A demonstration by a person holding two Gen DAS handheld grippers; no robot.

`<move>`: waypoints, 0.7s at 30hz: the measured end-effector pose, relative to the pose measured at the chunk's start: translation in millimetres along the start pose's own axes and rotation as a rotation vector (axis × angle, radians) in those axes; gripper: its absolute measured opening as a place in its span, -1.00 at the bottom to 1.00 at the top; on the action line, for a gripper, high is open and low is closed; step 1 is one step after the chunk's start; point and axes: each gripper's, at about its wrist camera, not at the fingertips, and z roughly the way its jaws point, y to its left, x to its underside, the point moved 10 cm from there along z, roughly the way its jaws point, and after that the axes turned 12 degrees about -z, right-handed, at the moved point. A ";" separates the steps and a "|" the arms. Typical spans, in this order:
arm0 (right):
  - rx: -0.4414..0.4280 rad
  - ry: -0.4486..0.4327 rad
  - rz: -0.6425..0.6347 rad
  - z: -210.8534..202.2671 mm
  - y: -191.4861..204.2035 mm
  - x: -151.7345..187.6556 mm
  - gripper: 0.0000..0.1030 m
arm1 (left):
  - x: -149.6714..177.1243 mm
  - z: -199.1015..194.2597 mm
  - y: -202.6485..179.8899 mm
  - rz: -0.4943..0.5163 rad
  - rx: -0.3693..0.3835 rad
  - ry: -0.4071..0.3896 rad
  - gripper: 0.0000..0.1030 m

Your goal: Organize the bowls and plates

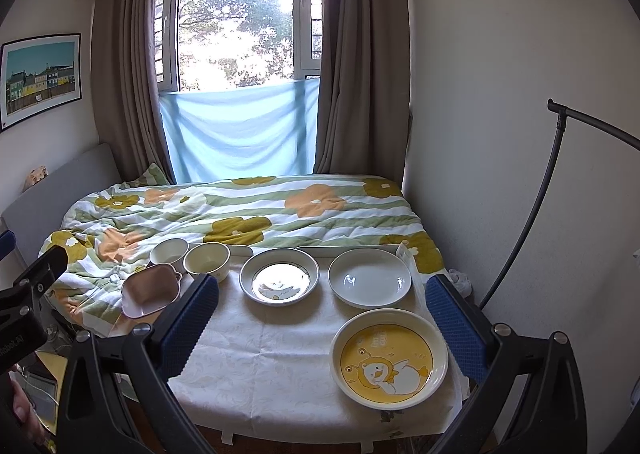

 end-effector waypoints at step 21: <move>-0.008 0.015 0.015 0.6 15.4 0.8 0.99 | -3.1 -2.0 3.2 0.036 -0.013 0.007 0.99</move>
